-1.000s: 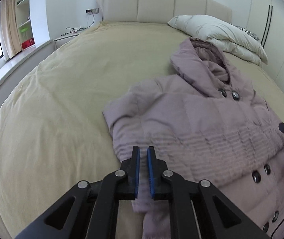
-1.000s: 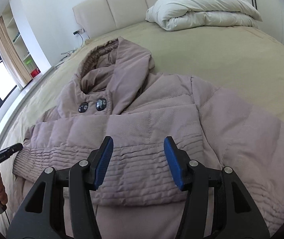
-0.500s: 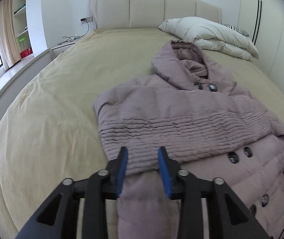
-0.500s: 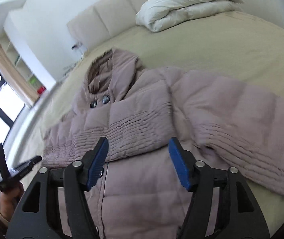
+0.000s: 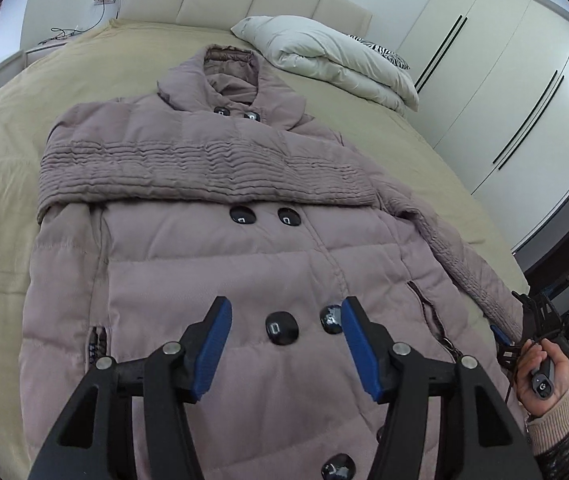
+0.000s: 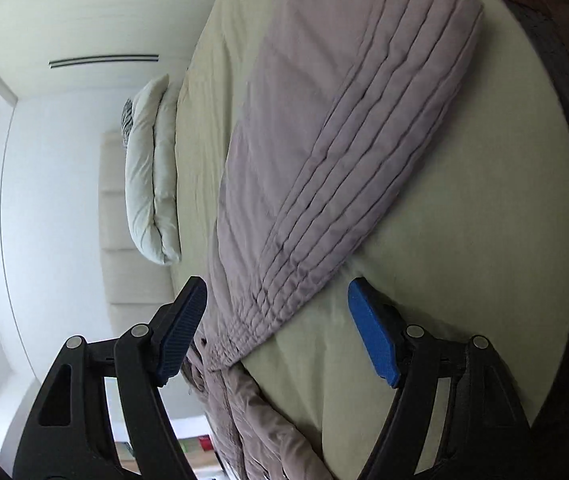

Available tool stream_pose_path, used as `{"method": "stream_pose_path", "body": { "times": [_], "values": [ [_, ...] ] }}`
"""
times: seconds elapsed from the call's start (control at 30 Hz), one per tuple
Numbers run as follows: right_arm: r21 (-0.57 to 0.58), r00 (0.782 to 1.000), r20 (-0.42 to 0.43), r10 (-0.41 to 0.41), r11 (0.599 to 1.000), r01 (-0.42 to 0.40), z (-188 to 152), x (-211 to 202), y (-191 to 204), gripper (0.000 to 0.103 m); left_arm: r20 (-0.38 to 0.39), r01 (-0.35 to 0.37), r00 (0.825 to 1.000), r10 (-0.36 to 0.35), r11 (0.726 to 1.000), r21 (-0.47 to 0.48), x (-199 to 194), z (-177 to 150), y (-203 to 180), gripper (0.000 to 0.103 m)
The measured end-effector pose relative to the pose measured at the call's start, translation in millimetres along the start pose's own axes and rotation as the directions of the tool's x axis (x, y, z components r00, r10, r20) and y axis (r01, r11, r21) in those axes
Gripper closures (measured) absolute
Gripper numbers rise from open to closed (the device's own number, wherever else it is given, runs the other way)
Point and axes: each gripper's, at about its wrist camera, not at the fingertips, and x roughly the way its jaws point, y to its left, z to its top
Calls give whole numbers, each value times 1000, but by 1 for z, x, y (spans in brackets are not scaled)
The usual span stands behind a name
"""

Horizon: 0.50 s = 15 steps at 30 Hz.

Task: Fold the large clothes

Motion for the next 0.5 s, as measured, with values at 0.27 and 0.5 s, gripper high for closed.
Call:
{"method": "stream_pose_path", "body": {
  "times": [0.27,0.5],
  "values": [
    [160,989,147,32,986,-56,38,-11,-20,32,-16,21,1000,-22,997,-68,-6,-11,4,41],
    [-26,981,179,-68,997,74,60,-8,18,72,-9,64,998,-66,993,-100,-9,-9,6,41]
  ]
}}
